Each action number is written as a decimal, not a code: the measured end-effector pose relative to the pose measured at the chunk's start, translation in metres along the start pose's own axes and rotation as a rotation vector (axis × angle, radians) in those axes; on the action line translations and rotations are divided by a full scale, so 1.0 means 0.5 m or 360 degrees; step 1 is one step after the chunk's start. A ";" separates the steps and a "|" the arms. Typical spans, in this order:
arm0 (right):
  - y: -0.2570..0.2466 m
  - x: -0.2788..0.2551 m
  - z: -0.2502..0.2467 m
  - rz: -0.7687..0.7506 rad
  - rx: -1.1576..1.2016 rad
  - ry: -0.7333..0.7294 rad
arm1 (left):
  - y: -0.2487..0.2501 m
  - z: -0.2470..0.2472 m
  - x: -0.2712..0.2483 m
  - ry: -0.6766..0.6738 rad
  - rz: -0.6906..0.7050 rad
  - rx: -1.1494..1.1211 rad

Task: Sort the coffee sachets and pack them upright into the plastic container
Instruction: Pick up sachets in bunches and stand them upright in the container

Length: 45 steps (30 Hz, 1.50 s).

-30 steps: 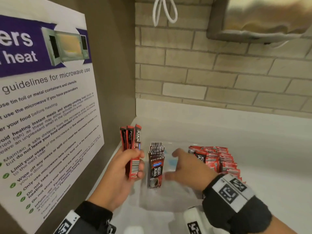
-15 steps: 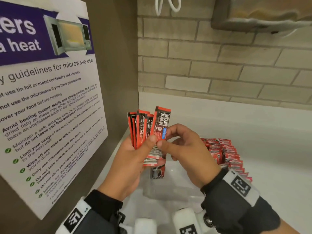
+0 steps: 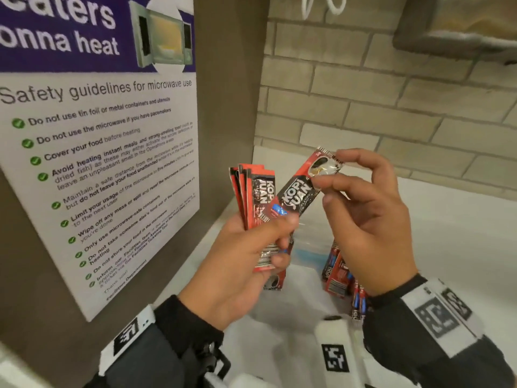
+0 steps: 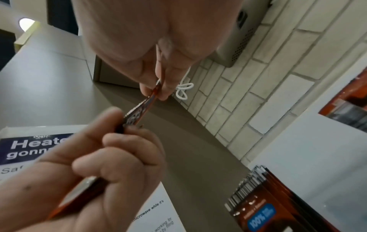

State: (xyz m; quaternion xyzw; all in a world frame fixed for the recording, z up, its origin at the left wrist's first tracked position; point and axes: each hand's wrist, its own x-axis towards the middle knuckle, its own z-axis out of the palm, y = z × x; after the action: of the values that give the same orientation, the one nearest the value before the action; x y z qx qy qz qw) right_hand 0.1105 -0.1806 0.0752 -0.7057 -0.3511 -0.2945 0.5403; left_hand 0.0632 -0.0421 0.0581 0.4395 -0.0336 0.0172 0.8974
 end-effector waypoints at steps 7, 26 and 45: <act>0.007 -0.027 -0.019 0.0426 -0.0224 -0.0202 | 0.052 -0.031 0.021 0.0198 0.0333 0.0621; 0.100 -0.083 0.043 0.1688 0.0036 -0.0694 | -0.039 -0.102 0.055 0.0295 0.0047 0.0875; 0.095 -0.078 0.040 0.1685 -0.0484 -0.1101 | -0.076 -0.137 0.028 0.0273 -0.0060 0.0645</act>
State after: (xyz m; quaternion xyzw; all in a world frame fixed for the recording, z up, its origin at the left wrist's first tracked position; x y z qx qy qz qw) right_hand 0.1273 -0.1764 0.0127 -0.9060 -0.0640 0.2094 0.3622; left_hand 0.0827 -0.0110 -0.0125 0.6084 0.0551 0.0443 0.7904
